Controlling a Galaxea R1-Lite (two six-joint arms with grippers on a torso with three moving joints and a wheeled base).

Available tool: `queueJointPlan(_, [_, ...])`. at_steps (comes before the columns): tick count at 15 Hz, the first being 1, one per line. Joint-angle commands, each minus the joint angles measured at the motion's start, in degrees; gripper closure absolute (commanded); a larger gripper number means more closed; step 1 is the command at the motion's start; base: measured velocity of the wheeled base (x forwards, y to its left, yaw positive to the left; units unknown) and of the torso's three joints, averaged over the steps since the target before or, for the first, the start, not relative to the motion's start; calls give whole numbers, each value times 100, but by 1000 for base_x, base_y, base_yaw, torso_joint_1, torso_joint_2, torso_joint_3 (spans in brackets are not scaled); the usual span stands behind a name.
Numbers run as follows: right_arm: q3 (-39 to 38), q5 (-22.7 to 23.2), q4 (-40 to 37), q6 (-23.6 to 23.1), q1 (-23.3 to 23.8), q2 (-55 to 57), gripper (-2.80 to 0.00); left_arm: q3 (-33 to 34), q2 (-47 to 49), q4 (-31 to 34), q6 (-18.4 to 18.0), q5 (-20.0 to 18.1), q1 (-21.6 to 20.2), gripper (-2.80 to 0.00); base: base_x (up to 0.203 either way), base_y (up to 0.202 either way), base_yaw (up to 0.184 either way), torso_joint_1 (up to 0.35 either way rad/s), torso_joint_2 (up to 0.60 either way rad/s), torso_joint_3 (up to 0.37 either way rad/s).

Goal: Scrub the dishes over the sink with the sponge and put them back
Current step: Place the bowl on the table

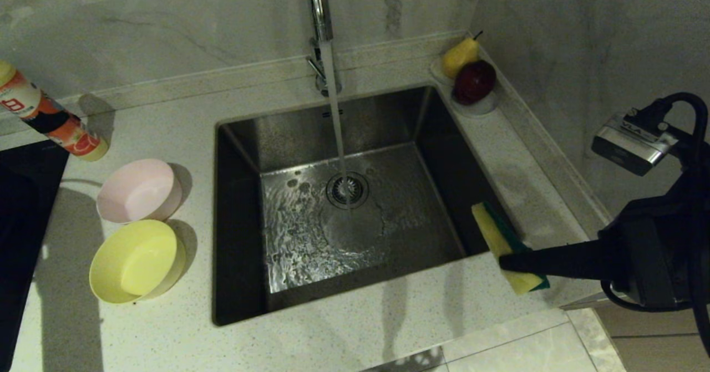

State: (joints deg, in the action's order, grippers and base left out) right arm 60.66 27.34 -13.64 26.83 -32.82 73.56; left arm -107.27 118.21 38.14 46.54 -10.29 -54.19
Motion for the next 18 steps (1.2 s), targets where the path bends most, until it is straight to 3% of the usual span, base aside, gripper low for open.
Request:
queueJointPlan(1, [-19, 17, -7, 16, -5, -25, 0, -40, 147, 18, 21, -14, -39, 0, 0, 0, 0, 0, 0, 0])
queueJointPlan(8, [-19, 17, 2, 7, 3, -8, 0, -48, 360, 0, 13, -228, -39, 0, 0, 0, 0, 0, 0, 0])
queueJointPlan(9, [-19, 17, 2, 7, -5, -17, 0, -48, 348, -9, 13, -249, -39, -280, 0, 0, 0, 0, 0, 0])
queueJointPlan(13, [-19, 17, 2, -11, -5, -44, 0, -57, -168, -4, 49, -980, -159, -280, 0, 0, 0, 0, 0, 0])
queueJointPlan(18, [-123, -2, -5, -10, 0, -292, 0, -50, -1125, 365, 11, -1090, -185, -280, 0, 0, 0, 0, 0, 0])
